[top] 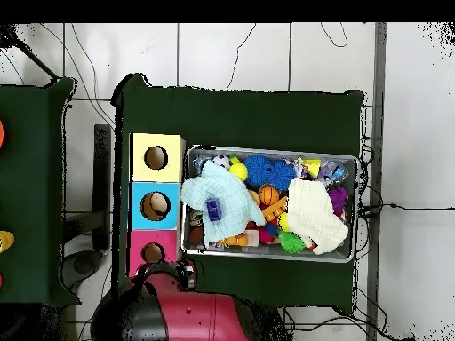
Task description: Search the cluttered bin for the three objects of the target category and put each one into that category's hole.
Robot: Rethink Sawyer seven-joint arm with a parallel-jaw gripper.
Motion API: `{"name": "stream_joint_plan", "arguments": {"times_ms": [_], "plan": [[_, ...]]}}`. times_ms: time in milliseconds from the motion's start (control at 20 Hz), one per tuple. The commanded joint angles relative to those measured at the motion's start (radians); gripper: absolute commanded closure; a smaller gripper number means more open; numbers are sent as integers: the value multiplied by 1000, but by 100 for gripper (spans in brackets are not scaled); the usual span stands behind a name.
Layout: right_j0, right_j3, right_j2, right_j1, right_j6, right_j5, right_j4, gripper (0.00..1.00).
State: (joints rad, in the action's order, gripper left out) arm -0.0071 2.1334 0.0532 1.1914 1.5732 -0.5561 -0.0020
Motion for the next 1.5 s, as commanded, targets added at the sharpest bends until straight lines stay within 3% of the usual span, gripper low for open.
{"name": "stream_joint_plan", "arguments": {"times_ms": [50,350,500,700,1200,1500], "plan": [[-63,-78,-33,-95,136,34,4,0],[-78,-123,-52,-127,128,29,5,0],[-48,-221,-30,-140,141,-51,-30,0],[-63,-346,-45,-203,114,-146,-32,0],[-99,-569,-65,-381,77,-161,-27,0],[-125,-613,-91,-448,45,-160,-18,0]]}}
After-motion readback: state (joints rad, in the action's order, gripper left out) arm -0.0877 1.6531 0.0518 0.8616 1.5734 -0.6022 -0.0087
